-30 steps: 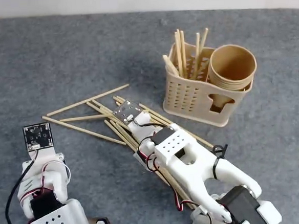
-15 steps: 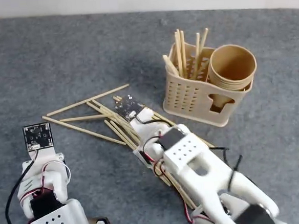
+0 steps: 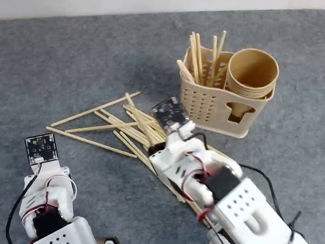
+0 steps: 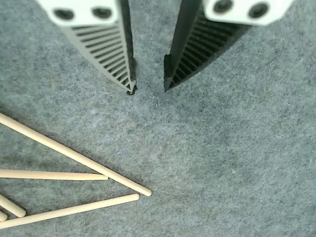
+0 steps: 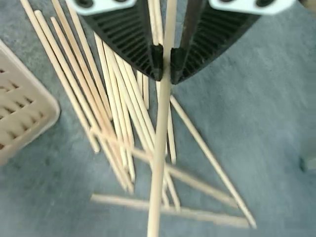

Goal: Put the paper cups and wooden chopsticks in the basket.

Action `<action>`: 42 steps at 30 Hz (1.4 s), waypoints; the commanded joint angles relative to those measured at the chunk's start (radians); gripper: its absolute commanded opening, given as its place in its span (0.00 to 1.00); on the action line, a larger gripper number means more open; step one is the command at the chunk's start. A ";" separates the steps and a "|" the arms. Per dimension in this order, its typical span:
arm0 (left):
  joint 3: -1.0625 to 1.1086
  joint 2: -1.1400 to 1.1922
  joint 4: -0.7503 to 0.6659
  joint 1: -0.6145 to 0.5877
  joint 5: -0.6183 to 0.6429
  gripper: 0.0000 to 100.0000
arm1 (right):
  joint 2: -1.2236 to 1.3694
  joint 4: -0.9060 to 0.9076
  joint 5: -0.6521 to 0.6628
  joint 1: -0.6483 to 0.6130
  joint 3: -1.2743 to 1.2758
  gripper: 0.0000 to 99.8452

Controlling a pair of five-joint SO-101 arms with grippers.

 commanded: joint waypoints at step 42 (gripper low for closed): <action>-0.004 -0.008 -0.011 0.024 0.005 0.11 | -0.371 -0.986 -0.031 0.596 0.147 0.01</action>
